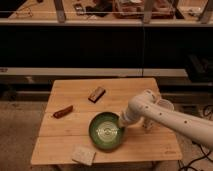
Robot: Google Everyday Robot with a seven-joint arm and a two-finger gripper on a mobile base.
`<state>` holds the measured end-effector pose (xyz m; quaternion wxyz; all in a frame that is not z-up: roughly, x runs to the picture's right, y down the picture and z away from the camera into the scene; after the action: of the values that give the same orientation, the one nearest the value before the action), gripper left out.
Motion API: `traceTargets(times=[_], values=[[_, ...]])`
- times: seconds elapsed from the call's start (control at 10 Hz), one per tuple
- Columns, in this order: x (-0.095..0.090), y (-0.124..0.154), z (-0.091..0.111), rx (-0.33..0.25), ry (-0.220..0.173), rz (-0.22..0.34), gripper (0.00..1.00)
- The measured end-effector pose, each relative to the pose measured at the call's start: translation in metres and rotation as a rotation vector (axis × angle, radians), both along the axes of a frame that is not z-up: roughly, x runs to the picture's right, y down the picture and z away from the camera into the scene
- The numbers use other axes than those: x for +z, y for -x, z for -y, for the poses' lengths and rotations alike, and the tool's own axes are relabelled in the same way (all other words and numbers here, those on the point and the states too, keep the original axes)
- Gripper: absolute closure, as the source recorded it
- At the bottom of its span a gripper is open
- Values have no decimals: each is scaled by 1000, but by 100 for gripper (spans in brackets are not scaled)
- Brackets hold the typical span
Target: Drag the ceramic bowl in a circle
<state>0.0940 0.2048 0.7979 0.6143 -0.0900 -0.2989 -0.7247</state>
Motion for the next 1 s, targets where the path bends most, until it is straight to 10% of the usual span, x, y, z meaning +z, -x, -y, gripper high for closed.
traceTargets(times=[0.4, 1.0], values=[[-7, 42, -15, -37, -6, 45, 100], [32, 82, 44, -46, -53, 85, 100]])
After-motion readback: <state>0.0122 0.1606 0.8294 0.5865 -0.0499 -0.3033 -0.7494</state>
